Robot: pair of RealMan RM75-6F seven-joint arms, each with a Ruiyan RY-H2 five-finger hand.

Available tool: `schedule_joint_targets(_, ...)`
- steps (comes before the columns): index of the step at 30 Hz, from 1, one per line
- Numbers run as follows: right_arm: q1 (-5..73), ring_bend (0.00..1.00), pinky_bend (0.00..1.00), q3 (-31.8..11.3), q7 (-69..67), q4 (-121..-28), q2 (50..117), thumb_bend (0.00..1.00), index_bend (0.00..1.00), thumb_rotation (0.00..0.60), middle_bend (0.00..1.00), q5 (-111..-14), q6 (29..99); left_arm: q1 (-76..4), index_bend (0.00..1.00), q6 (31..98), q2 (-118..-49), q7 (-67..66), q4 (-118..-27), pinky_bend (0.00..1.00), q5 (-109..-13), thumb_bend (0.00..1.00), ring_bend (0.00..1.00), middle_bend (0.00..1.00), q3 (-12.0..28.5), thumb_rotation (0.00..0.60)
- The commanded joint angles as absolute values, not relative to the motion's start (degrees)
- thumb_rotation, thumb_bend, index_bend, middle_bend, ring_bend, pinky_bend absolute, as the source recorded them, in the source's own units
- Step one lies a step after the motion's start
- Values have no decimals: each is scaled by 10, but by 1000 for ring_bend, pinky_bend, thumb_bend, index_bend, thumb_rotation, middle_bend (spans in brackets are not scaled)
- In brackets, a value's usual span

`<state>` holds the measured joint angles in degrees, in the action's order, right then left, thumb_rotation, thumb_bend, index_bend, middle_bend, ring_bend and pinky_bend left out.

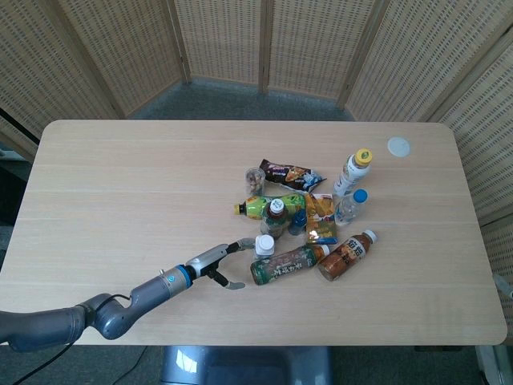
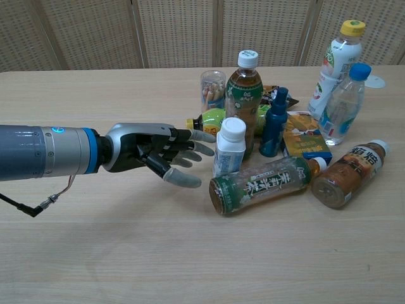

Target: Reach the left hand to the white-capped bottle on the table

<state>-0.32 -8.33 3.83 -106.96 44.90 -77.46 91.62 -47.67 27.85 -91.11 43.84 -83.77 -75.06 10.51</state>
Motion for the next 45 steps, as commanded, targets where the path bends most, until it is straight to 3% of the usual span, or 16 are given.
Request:
schedule_joint_targets(1, -4, 0, 0, -83, 37, -1069, 450, 15, 0, 513, 0, -774, 916, -469, 75, 299, -910, 450, -838, 0, -752, 290, 89, 129, 115, 600)
schedule_joint_targets(6, -6, 0, 0, -83, 32, -1063, 451, 14, 0, 512, 0, -769, 915, -466, 98, 320, -908, 452, -832, 0, -759, 289, 88, 141, 121, 600)
schedule_joint_targets(18, -16, 0, 0, -83, 25, -1061, 446, 15, 0, 514, 0, -766, 924, -513, 111, 280, -977, 441, -750, 0, -723, 291, 103, 154, 141, 600)
schedule_joint_targets(24, -22, 0, 0, -82, 21, -1063, 441, 15, 0, 513, 0, -764, 928, -525, 183, 278, -1015, 425, -717, 0, -709, 291, 207, 232, 146, 600)
schedule_joint_targets(28, -24, 0, 0, -82, 19, -1063, 441, 13, 0, 512, 0, -764, 929, -527, 314, 295, -1044, 402, -692, 10, -693, 333, 344, 348, 150, 600)
schedule_joint_targets(33, -27, 0, 0, -82, 15, -1062, 440, 12, 0, 510, 0, -763, 931, -520, 491, 325, -1069, 360, -674, 203, -663, 447, 540, 541, 154, 600)
schedule_joint_targets(39, -27, 0, 0, -82, 15, -1063, 441, 12, 0, 512, 0, -767, 931, -502, 572, 355, -1064, 327, -688, 314, -634, 476, 637, 637, 163, 600)
schedule_joint_targets(45, -23, 0, 0, -82, 19, -1063, 445, 10, 0, 516, 0, -770, 926, -472, 579, 385, -1015, 331, -751, 321, -649, 454, 642, 644, 170, 600)
